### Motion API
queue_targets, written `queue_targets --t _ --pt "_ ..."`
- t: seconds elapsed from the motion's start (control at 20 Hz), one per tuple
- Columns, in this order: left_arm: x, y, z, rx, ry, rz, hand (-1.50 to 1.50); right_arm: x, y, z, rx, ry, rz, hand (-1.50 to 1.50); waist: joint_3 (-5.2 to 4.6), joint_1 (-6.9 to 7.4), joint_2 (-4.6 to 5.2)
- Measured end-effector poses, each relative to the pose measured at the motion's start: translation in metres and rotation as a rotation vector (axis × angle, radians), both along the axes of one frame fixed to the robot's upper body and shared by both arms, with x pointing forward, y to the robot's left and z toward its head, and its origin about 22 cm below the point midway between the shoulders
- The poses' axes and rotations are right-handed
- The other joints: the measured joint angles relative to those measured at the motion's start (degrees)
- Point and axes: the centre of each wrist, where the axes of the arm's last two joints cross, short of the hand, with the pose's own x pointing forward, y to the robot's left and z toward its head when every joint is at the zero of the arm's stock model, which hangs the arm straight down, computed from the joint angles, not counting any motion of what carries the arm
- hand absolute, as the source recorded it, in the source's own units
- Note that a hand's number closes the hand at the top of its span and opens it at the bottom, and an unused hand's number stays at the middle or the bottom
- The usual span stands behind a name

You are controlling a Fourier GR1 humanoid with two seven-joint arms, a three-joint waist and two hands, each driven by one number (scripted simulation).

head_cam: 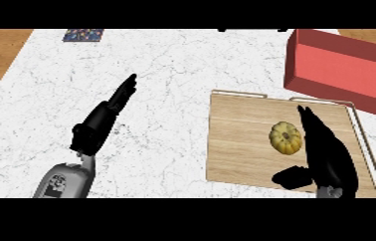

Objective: Pick the squash from the tray and place it in the cardboard box

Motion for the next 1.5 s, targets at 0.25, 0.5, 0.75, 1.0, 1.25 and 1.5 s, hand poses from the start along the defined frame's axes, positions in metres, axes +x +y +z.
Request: queue_targets --t 0.25,0.5,0.75,1.0,1.25,1.5 --pt "0.000 0.000 -0.004 0.000 -0.002 -0.004 0.00 0.006 -0.002 -0.012 -0.034 0.022 -0.014 -1.50 0.00 -0.01 0.01" --pt "0.004 -0.005 -0.002 0.006 -0.006 0.001 0.00 0.009 -0.004 -0.022 -0.049 0.040 -0.019 1.50 -0.01 -0.04 0.00" --pt "0.003 -0.003 0.000 0.003 -0.005 -0.002 0.00 0.018 -0.013 -0.032 -0.065 0.031 0.000 1.50 -0.21 -0.01 -0.18" --pt "0.000 -0.003 0.006 -0.002 -0.003 -0.004 0.00 0.021 -0.017 -0.039 -0.115 -0.025 0.012 1.50 -0.31 0.01 -0.28" --pt "0.003 -0.002 0.000 0.003 -0.006 0.000 0.00 0.025 -0.031 -0.033 -0.187 -0.068 0.078 1.50 -0.11 0.01 -0.08" --pt "0.009 -0.001 -0.001 0.003 -0.009 -0.009 0.00 0.036 -0.078 -0.040 -0.235 -0.101 0.272 1.50 -0.12 0.23 -0.01"
